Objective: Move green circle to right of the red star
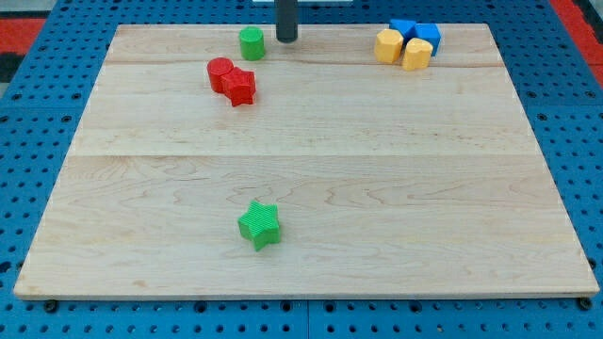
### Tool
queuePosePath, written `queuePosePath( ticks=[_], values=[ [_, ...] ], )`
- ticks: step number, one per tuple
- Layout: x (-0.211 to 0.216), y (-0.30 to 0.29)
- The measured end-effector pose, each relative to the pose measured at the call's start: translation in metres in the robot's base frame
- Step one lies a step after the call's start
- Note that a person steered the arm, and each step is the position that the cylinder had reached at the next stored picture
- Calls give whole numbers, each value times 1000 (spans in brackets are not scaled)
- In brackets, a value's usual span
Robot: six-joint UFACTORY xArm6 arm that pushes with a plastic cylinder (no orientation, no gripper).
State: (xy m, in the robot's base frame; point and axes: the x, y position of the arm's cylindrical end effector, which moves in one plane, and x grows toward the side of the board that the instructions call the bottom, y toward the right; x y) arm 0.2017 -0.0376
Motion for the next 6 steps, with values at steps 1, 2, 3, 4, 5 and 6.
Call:
queuePosePath(
  ticks=[1, 2, 3, 4, 5, 6],
  values=[
    [-10, -44],
    [15, -51],
    [36, -32],
    [56, -12],
    [82, -6],
    [82, 20]
  ],
)
